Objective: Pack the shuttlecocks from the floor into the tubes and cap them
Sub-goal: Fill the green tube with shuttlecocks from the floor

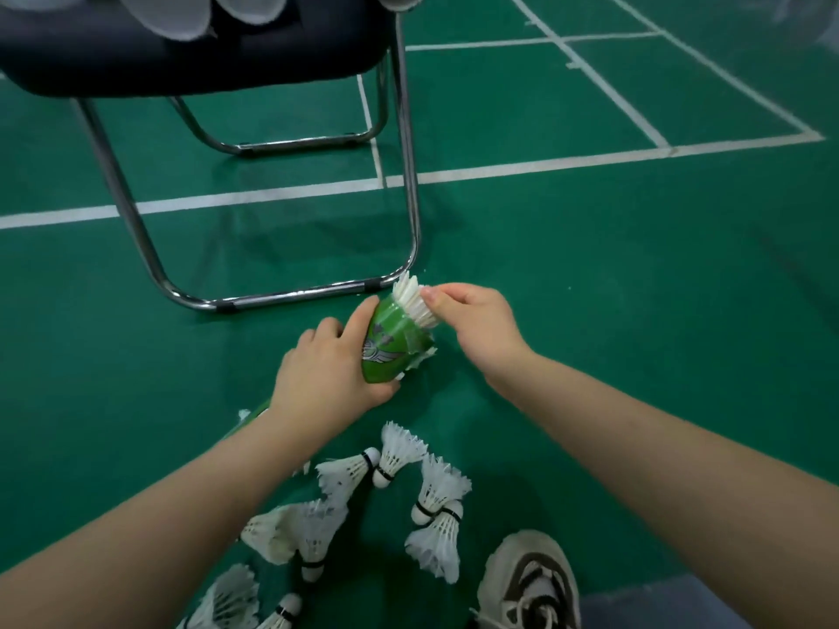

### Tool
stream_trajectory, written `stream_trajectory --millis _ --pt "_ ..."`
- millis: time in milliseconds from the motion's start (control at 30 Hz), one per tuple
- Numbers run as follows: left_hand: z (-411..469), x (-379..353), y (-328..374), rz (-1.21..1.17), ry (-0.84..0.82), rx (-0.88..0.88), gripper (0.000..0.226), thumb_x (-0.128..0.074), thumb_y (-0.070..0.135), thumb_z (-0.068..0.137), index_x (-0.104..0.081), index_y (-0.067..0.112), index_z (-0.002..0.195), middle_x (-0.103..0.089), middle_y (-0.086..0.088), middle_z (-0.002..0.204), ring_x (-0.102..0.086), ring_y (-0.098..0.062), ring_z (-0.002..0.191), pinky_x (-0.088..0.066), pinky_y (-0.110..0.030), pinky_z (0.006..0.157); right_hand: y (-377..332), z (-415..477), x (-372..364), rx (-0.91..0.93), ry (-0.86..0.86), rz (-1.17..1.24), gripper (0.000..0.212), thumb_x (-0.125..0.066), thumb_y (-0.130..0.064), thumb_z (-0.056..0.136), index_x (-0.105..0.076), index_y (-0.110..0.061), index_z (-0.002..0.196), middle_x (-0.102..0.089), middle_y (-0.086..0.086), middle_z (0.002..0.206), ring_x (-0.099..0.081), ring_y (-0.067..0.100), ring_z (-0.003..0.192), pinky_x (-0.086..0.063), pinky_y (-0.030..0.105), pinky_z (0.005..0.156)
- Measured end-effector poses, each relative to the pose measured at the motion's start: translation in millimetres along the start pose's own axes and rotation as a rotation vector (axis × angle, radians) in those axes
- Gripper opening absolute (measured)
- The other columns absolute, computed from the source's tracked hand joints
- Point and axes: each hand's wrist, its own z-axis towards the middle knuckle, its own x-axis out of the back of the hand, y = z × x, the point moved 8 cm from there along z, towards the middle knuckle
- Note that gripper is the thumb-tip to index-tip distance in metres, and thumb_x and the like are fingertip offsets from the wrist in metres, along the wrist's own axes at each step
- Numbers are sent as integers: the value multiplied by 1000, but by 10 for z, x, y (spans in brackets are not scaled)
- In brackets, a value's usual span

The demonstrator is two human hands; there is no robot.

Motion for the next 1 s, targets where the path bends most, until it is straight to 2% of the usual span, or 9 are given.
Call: stream_trajectory --millis 200,367,433,533,633,700,767,900,1000 --pt "-221 102 -131 -12 29 22 99 -69 57 69 -11 34 146 -50 -10 114 -49 -32 104 -47 -43 86 109 -314 -423 -10 -334 53 24 -44 -19 97 -68 -14 97 -67 -6 93 -61 -7 77 -44 4 73" --pt "-503 71 -26 6 20 -21 95 -66 55 71 -11 36 146 -49 -6 112 -48 -27 99 -44 -38 82 217 -504 -469 -15 -523 -132 18 -67 -15 83 -69 -4 96 -69 16 99 -60 12 85 -49 27 86" --pt "-607 56 -9 4 19 -13 94 -65 56 72 -10 37 146 -48 -5 113 -47 -26 101 -43 -37 82 281 -572 -523 -49 -593 -180 20 -72 -16 75 -70 -7 93 -70 12 94 -60 13 84 -50 31 86" --pt "-776 6 22 25 0 -9 91 -61 56 73 -8 38 145 -47 -4 114 -46 -25 103 -41 -36 83 343 -739 -656 -101 -752 -210 16 -72 -6 77 -68 -17 88 -69 -7 80 -63 2 75 -49 15 76" --pt "-967 -88 48 57 -48 -12 92 -61 55 73 -6 39 145 -47 -4 115 -46 -25 103 -41 -37 85 434 -924 -768 -157 -854 -193 21 -73 -9 71 -63 -18 88 -65 -5 83 -61 7 78 -50 18 77" --pt "-1058 -138 20 36 -64 8 93 -62 56 72 -7 40 146 -47 -3 116 -46 -25 106 -42 -37 87 474 -1001 -814 -158 -830 -136 15 -70 -9 78 -64 -20 85 -64 -5 82 -59 8 79 -48 23 80" --pt "-1102 -195 -14 22 -78 19 95 -63 57 71 -7 40 146 -47 -3 116 -46 -24 107 -43 -37 89 514 -1014 -806 -131 -710 -56 3 -69 -24 76 -68 -27 75 -66 -11 77 -61 4 76 -49 20 77" --pt "-1121 -324 -54 36 -103 27 97 -63 58 73 -3 39 146 -46 -3 118 -46 -24 108 -42 -36 89 707 -1002 -664 -113 -483 -11 21 -59 -37 73 -69 -19 78 -68 2 83 -62 14 81 -50 39 86" --pt "-1123 -417 -95 64 -123 39 99 -62 61 73 0 39 146 -46 -4 119 -46 -25 108 -42 -36 89 787 -985 -492 -64 -360 -30 21 -57 -37 80 -70 -21 81 -68 -3 81 -61 9 79 -51 33 80"
